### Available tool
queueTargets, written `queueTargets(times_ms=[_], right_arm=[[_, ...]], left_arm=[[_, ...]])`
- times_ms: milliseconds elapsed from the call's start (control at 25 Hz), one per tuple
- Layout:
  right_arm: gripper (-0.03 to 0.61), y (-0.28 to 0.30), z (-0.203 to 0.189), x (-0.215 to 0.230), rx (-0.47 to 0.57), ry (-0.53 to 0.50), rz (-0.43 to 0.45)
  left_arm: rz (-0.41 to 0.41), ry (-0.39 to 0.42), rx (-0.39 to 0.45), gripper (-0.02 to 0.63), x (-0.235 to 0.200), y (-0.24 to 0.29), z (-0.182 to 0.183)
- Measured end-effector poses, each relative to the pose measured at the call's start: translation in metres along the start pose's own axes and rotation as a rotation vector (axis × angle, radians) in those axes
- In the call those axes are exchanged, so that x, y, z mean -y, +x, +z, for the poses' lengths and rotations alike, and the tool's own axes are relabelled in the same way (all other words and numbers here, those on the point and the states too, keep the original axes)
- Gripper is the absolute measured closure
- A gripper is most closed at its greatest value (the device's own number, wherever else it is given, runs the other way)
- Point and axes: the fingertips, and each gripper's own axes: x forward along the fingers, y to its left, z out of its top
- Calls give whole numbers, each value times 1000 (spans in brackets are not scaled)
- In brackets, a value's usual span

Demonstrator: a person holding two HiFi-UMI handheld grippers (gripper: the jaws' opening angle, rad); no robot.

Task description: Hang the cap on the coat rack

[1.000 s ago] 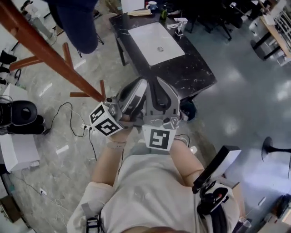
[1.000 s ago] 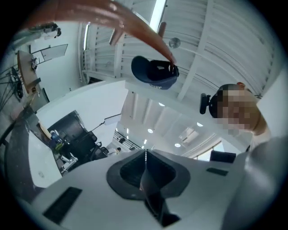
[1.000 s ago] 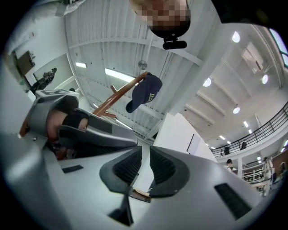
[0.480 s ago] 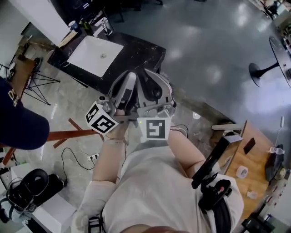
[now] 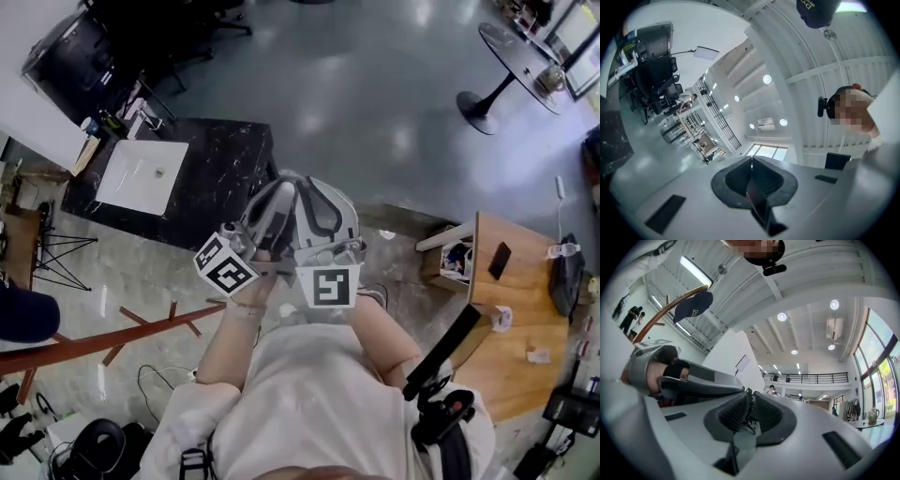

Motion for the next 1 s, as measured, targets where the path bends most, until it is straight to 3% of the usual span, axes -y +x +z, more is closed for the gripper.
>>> queueTargets(times_ms=[280, 520, 680, 1000], right_arm=[[525, -74, -15, 78, -1, 89, -48], [525, -129, -26, 122, 1, 264, -37], [525, -151, -26, 141, 30, 353, -44], [535, -168, -8, 150, 80, 357, -79]], left_arm=[[-39, -95, -32, 601, 49, 46, -85], [-64, -166, -52, 603, 89, 69, -139], [-107, -150, -82, 603, 111, 80, -154], [-201, -113, -112, 606, 139, 85, -156]])
